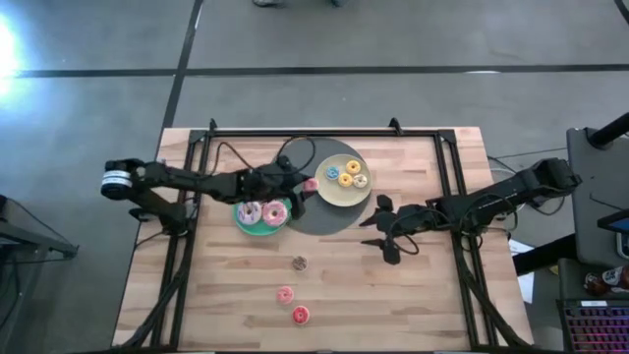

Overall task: Pick & Place donuts
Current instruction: Put the left small pink donut on the brown plate

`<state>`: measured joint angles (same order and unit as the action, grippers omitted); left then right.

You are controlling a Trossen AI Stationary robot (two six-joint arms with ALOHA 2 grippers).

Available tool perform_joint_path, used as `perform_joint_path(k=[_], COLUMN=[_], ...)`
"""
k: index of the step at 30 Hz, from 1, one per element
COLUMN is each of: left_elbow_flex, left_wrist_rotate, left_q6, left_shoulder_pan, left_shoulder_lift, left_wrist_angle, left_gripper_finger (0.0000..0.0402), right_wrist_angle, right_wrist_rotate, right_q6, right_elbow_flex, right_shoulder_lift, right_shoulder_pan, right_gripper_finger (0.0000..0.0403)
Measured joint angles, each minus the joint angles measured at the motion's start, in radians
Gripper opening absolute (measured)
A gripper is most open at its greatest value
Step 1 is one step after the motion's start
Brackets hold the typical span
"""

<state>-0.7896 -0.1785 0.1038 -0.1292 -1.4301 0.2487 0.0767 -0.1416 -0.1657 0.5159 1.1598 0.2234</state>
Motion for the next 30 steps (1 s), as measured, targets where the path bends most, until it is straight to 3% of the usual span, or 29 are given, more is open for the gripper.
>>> perform_joint_path(k=[12,18,30], left_elbow_flex=[-0.233,-0.354,-0.418], left_wrist_rotate=[0.101,0.139,0.192], left_q6=[-0.029,-0.014,0.009], left_shoulder_pan=[-0.076,-0.135,-0.154], left_shoulder_lift=[-0.314,-0.438,-0.525], left_wrist_angle=[-0.012,-0.158,-0.201], left_gripper_finger=[0.0188,0.0188,0.0188], right_wrist_angle=[0.039,0.040,0.039], right_wrist_rotate=[0.000,0.000,-0.027], right_q6=[-0.013,-0.027,-0.026], right_elbow_flex=[-0.035,-0.035,-0.035], right_shoulder_lift=[-0.014,-0.014,-0.014], right_shoulder_pan=[0.012,0.044,0.067], right_gripper_finger=[0.0228,0.0228,0.0228])
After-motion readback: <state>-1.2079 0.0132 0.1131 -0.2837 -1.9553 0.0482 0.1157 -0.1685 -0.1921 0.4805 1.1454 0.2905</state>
